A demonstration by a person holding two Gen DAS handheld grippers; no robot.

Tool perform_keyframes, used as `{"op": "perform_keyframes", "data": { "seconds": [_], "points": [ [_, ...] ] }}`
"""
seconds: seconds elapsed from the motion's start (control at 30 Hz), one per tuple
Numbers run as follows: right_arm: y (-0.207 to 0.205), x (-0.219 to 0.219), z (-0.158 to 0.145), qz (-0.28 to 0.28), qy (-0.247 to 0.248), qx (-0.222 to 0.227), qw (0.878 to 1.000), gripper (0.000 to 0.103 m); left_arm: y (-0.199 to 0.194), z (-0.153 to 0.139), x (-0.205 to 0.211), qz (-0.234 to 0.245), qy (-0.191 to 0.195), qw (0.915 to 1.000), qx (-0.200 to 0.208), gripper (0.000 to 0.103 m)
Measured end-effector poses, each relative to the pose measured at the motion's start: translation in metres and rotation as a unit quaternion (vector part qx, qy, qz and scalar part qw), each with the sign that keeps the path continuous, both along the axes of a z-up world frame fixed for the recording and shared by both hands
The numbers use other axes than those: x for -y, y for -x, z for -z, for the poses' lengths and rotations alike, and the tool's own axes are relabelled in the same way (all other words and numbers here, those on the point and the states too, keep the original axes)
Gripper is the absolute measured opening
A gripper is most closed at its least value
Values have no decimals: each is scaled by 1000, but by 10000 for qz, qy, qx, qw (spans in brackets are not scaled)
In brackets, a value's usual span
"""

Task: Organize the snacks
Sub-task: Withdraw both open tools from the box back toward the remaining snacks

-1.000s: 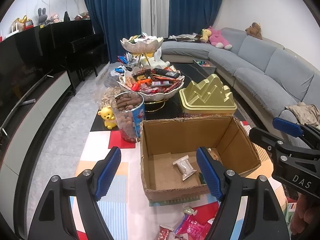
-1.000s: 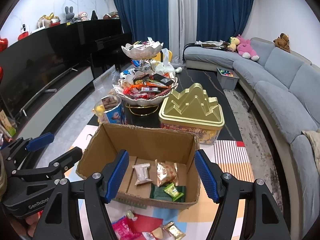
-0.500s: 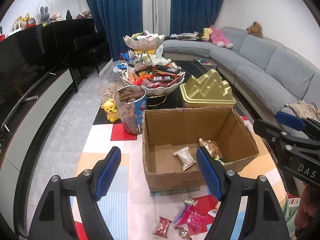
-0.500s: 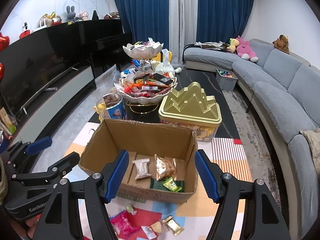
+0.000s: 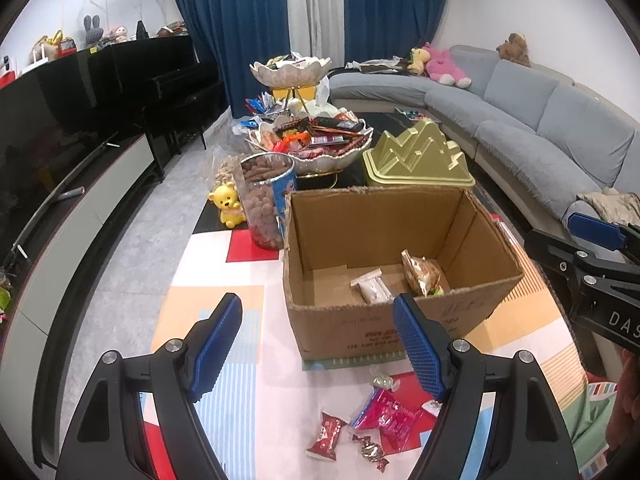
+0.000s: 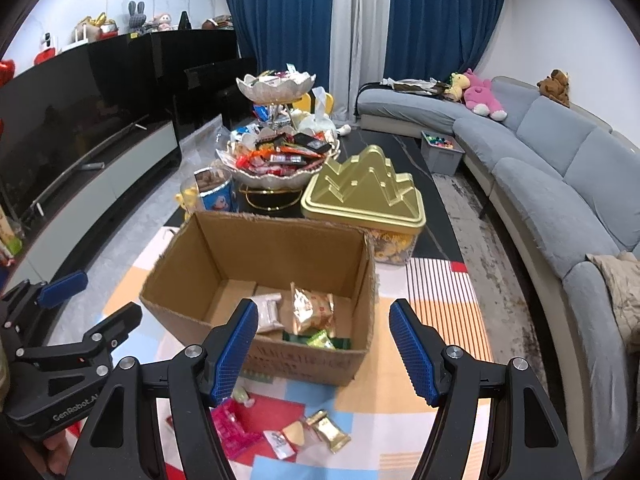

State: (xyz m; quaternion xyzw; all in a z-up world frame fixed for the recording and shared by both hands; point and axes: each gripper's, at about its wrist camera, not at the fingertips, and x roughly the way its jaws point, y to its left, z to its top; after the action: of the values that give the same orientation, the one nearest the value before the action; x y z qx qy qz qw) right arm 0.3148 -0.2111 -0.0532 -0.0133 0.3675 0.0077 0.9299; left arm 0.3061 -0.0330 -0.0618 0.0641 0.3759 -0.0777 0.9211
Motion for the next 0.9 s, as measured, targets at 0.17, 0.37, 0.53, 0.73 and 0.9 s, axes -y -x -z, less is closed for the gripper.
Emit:
{"op": "perform_keyframes", "data": {
  "seconds": [0.17,0.37,0.53,0.73,0.9],
  "points": [
    [4,2,9,-25,57,-108,9999,69,5,8,2,25,-151,9999,-40,77],
    [10,3,22,-86,150,-241,9996,69,7,21,4,4,-226,9995,-213,77],
    [11,4,32,-163,160,-352,9991,69,14,35,7,-33,-187,9991,-388,77],
    [13,9,45,-334,206,-479,9981,69,22,51,14,-131,-107,9977,-655,77],
    [16,14,59,-522,225,-598,9966,69,26,63,22,-304,-23,9961,-822,77]
  ]
}}
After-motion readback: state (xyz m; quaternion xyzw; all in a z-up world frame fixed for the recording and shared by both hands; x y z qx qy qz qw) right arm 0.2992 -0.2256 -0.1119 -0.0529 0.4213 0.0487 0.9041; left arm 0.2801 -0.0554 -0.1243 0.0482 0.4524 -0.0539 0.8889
